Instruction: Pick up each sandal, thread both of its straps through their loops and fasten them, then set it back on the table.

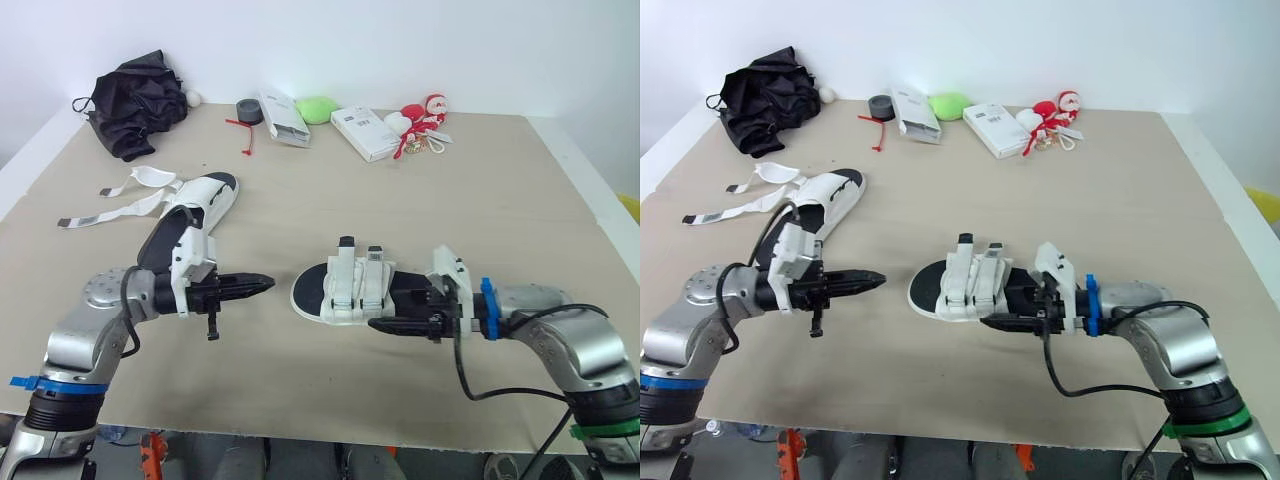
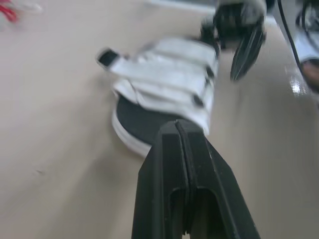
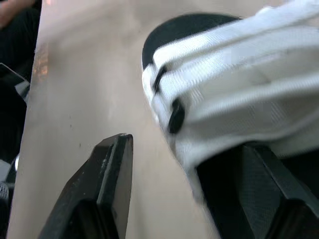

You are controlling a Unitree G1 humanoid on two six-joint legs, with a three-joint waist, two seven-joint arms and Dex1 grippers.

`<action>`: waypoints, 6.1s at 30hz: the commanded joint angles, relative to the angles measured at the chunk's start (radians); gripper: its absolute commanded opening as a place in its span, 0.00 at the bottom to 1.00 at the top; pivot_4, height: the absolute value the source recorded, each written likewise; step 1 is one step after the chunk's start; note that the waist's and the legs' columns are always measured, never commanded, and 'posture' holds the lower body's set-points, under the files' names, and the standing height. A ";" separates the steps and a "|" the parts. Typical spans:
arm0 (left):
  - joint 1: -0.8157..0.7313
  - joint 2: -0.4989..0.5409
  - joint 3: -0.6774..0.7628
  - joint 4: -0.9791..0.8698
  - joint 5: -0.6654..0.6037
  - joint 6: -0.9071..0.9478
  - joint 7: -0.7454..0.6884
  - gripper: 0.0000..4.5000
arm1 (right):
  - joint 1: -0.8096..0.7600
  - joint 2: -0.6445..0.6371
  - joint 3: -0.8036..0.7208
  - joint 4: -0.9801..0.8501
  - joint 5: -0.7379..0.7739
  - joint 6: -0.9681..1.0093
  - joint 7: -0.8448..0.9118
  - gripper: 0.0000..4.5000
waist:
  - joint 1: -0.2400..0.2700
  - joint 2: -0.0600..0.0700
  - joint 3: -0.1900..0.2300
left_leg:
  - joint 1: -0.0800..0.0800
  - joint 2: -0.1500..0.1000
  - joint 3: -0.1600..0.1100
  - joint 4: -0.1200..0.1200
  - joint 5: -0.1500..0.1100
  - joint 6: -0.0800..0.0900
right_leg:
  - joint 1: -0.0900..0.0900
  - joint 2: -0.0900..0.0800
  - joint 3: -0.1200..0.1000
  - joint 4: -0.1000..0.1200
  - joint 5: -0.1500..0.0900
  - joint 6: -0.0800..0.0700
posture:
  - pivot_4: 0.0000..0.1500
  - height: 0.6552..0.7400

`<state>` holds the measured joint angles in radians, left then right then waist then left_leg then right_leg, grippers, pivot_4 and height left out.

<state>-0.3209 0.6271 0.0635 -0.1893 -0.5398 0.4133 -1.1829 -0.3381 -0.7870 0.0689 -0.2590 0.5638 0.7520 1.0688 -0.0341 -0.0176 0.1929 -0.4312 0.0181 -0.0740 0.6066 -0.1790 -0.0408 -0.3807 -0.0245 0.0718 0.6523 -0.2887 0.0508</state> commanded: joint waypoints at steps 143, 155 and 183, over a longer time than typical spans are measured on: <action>-0.382 -0.050 -0.289 0.491 0.305 -0.213 -0.250 0.00 | 0.033 0.018 -0.312 -0.119 0.227 -0.060 -0.228 0.61 | -0.013 -0.001 0.000 | -0.002 0.009 0.004 0.013 0.014 -0.008 | -0.014 0.013 0.007 0.029 0.013 -0.008 | 1.00 0.98; -0.317 -0.120 -0.322 0.425 0.263 -0.221 -0.347 0.00 | -0.076 0.001 -0.028 0.060 0.049 -0.117 -0.008 0.02 | -0.015 -0.001 0.000 | -0.003 0.009 0.005 0.015 0.016 -0.004 | -0.014 0.014 0.008 0.029 0.013 -0.004 | 1.00 0.98; -0.290 -0.194 -0.348 0.455 0.312 -0.299 -0.257 0.00 | -0.376 0.231 0.255 0.410 -0.214 -0.232 0.159 0.02 | -0.011 -0.001 0.000 | 0.001 0.009 0.004 0.016 0.017 -0.005 | -0.009 0.014 0.007 0.029 0.015 -0.004 | 1.00 0.98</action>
<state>-0.5906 0.4620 -0.2660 0.2224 -0.2444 0.1612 -1.4545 -0.6739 -0.5950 0.3521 0.1165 0.3553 0.5624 1.2224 -0.0455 -0.0182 0.1926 -0.4295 0.0276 -0.0697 0.6231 -0.1622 -0.0452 -0.3899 -0.0105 0.0791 0.6817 -0.2736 0.0463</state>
